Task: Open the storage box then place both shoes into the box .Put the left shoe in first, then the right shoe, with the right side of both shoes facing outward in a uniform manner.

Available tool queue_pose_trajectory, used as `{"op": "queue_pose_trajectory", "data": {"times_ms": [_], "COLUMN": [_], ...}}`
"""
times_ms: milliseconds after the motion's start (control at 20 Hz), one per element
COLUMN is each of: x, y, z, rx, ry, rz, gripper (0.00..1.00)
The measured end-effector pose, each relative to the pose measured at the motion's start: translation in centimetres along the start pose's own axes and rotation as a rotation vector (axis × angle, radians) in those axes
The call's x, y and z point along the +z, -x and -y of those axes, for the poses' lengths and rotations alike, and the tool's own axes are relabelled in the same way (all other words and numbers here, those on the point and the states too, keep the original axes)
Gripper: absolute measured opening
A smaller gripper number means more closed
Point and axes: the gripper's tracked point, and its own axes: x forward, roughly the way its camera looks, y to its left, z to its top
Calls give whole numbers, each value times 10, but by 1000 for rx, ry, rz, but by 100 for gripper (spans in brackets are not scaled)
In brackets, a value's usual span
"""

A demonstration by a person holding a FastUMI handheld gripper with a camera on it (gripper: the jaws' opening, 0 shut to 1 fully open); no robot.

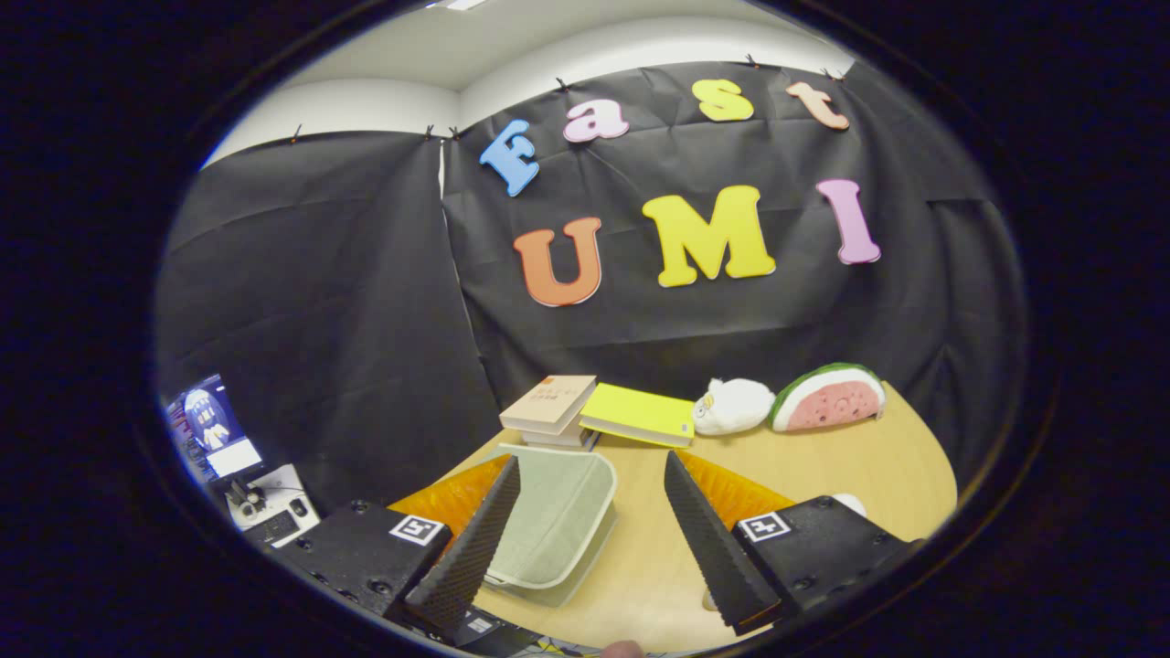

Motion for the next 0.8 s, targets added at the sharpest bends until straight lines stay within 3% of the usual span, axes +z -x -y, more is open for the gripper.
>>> {"op": "queue_pose_trajectory", "data": {"times_ms": [200, 500, 800], "x": [-38, -103, -141], "y": [-29, -70, -98], "z": [2, -3, -13], "rx": [110, 280, 388], "ry": [-62, -267, -438], "rz": [-120, -337, -490], "gripper": [100, 100, 100]}}
